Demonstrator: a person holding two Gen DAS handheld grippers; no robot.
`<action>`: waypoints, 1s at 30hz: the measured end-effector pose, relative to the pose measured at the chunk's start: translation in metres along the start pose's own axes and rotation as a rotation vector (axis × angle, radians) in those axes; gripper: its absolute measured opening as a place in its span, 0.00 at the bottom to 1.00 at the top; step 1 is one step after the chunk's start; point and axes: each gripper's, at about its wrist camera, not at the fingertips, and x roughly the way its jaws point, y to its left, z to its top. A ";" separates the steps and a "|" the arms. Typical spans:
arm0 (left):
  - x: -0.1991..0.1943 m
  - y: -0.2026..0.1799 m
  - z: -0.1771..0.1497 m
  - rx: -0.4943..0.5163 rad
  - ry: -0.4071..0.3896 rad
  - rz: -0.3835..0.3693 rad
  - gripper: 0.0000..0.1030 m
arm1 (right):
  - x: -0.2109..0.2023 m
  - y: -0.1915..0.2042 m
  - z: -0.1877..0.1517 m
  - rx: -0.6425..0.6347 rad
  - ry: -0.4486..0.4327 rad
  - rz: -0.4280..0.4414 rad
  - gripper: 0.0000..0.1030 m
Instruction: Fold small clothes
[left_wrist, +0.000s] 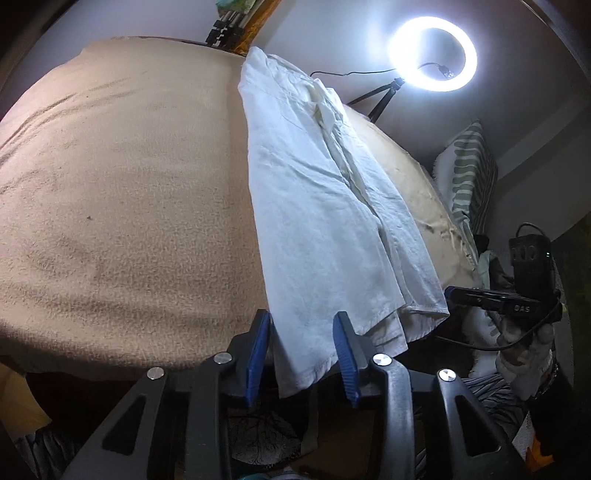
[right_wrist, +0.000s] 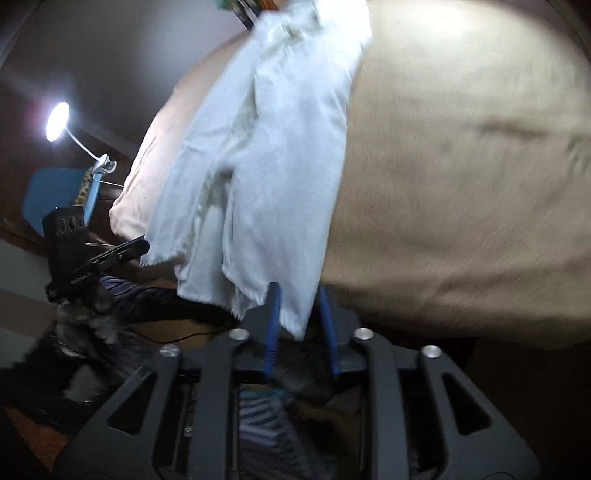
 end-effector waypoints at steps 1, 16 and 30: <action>0.000 0.002 -0.001 -0.014 0.006 -0.009 0.38 | 0.000 0.003 0.002 -0.007 -0.002 0.014 0.42; 0.022 0.007 -0.006 -0.109 0.094 -0.166 0.10 | 0.065 -0.013 -0.003 0.188 0.157 0.268 0.10; -0.003 -0.024 0.047 -0.062 0.033 -0.257 0.05 | 0.007 -0.005 0.019 0.184 -0.049 0.358 0.07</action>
